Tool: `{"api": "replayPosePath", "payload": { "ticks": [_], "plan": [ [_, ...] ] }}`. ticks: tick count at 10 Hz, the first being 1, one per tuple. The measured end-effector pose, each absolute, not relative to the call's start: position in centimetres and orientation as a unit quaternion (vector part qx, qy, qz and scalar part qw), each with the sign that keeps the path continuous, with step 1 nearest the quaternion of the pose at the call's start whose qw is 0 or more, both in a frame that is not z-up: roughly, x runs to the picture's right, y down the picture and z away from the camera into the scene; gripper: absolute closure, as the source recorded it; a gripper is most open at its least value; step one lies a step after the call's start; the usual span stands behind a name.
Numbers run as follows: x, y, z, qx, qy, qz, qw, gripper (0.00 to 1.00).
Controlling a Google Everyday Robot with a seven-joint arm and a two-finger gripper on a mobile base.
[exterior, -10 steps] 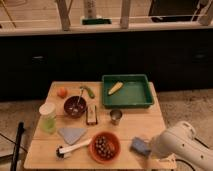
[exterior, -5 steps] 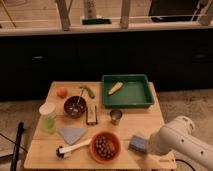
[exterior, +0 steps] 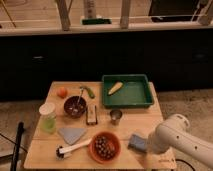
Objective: Place sponge in tray
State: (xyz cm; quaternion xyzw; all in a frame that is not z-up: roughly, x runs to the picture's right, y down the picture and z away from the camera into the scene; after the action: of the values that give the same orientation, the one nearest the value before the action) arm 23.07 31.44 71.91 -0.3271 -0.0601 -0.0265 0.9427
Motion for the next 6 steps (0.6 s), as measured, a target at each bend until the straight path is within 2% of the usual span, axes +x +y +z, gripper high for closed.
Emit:
{"api": "replayPosePath", "payload": {
  "ticks": [2, 6],
  "plan": [
    [23.16, 31.47, 71.99, -0.328, -0.057, -0.028, 0.942, 0.2],
    [23.11, 31.43, 72.09, -0.326, -0.056, -0.029, 0.943, 0.2]
  ]
}}
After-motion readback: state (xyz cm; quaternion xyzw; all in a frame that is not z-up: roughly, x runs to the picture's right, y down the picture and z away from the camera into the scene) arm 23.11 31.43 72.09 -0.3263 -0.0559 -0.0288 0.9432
